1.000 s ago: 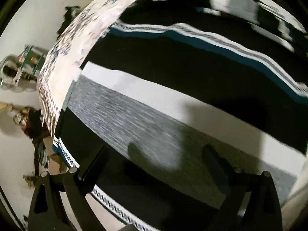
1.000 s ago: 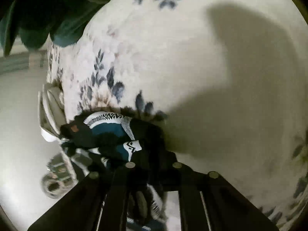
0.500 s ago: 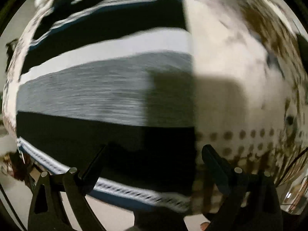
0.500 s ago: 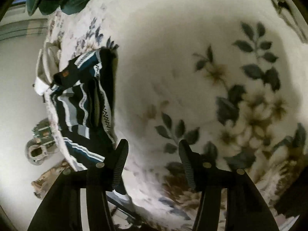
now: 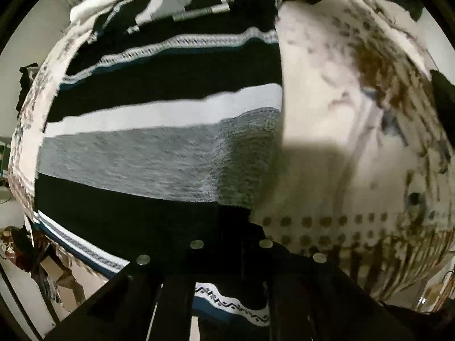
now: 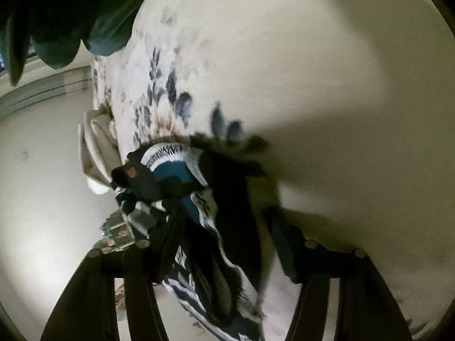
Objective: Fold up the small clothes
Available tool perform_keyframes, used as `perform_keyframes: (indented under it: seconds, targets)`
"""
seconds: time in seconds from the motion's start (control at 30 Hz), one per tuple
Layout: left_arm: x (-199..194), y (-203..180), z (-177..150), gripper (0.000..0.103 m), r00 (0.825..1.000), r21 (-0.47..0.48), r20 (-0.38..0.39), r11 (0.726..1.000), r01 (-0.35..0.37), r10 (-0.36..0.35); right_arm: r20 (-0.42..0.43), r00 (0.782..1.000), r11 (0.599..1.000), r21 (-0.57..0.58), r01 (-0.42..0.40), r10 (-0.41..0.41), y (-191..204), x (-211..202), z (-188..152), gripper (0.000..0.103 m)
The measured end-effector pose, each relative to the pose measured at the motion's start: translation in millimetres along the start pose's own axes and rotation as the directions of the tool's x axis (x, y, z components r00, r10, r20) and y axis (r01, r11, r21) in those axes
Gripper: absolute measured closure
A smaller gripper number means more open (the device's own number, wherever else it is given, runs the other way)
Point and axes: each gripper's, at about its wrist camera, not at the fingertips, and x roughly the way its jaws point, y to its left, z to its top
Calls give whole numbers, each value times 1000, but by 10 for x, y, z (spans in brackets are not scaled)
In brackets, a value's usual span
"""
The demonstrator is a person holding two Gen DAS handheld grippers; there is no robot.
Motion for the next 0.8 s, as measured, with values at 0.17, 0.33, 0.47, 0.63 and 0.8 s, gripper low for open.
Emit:
perform_keyframes:
  seconds: [0.17,0.33,0.47,0.63,0.8]
  targets:
    - [-449,233,101,97,998,-17,53,1000,22,-21,-1,995,989,-108,97,-98,564,-130,-90,96]
    - [-864,902,159,98,993,-134,107,989,58,-44,11,992,970,-206,127,-127,1439,-279,-299,96]
    - [-935,1571,174,98,989,-255,120,960,113,-85,26,991,958,-254,134,-132,2203,-109,-525,96]
    - [-790,2506,0,98,979,-421,131,886,197,-156,39,978,931,-300,208,-206,3179,726,-846,96]
    - [-451,3335,-171,98,965,-514,151,817,262,-214,83,934,865,-357,352,-346,3946,1849,-1059,96]
